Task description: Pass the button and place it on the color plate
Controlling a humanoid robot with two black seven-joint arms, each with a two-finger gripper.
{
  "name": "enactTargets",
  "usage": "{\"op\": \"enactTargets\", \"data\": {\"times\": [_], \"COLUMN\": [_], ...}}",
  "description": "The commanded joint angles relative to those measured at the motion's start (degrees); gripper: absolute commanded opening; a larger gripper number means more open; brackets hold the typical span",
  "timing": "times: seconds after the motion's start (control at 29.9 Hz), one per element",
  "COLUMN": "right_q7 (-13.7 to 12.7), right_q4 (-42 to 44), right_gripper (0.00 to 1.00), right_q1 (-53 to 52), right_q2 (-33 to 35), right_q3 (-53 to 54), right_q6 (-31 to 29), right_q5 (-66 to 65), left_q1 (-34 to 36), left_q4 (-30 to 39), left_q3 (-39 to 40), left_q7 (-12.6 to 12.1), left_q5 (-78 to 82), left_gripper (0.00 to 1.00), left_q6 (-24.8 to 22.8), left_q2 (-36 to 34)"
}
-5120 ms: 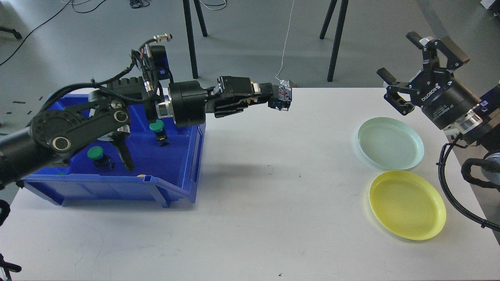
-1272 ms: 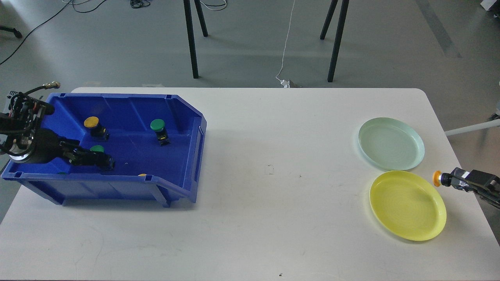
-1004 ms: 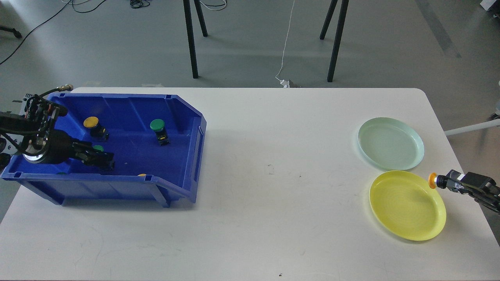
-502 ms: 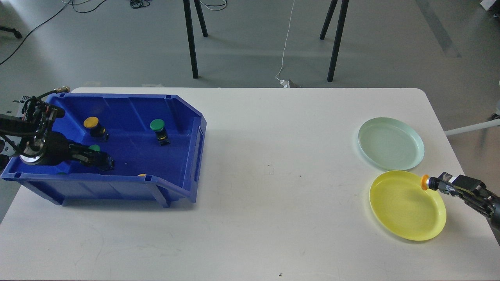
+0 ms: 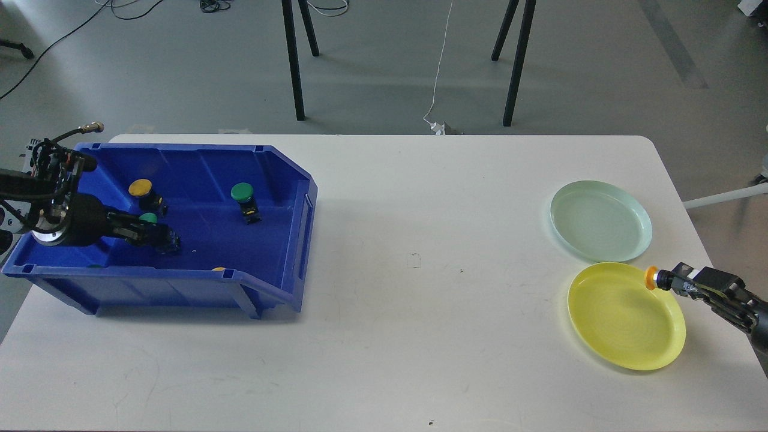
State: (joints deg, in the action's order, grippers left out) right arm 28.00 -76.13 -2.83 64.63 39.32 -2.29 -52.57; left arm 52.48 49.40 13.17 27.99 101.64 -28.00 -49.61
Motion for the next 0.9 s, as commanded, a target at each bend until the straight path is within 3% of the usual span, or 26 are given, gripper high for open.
{"op": "enactTargets", "data": {"times": [0.0,0.27,0.4,0.57,0.7,0.74,0.77,0.8,0.87], "right_q7": [0.0,0.0,0.0,0.0,0.0,0.0,0.0,0.0,0.0], "right_q4": [-0.15,-0.24,-0.33,-1.12,-1.3,-1.65,-2.52,-2.96,-3.23], "right_gripper": [0.94,0.97,0.98,0.94,0.74,0.61,0.28,0.06,0.0], "right_q1": [-0.07,-0.07,-0.15,-0.07,0.37,0.72,0.99,1.08,0.99], "right_q2": [-0.38,-0.29,-0.2,-0.38,0.32,0.58,1.2,1.46,1.29], "right_q3": [0.14,-0.73,-0.73,-0.65,-0.91,-0.91,-1.17,-1.7,-2.05], "right_q6": [0.0,-0.52,-0.61,-0.26,-0.26,-0.35,-0.43,-0.44,0.09], "right_q5": [0.1,0.01,0.01,0.02,-0.07,-0.68,-1.3,-1.74,-1.83], "left_q1": [2.88,6.75,6.23,6.05,5.87,5.7,5.52,5.44,5.35], "left_q4": [3.76,13.96,17.3,18.54,18.45,18.45,18.45,18.54,18.54], "left_q3": [0.1,7.02,13.09,13.63,13.11,13.1,13.1,13.1,13.1], "left_q7": [0.01,0.01,0.01,0.01,0.01,0.01,0.01,0.01,0.01], "left_q5": [-7.05,-32.09,-41.06,-46.0,-45.92,-45.92,-45.92,-45.92,-45.91], "left_gripper": [0.13,0.13,0.13,0.13,0.13,0.13,0.13,0.13,0.13], "left_q6": [0.0,0.0,0.0,0.0,0.0,0.0,0.0,0.0,0.0], "left_q2": [-0.74,-3.82,-2.25,1.53,2.59,2.59,2.51,2.5,2.33]}}
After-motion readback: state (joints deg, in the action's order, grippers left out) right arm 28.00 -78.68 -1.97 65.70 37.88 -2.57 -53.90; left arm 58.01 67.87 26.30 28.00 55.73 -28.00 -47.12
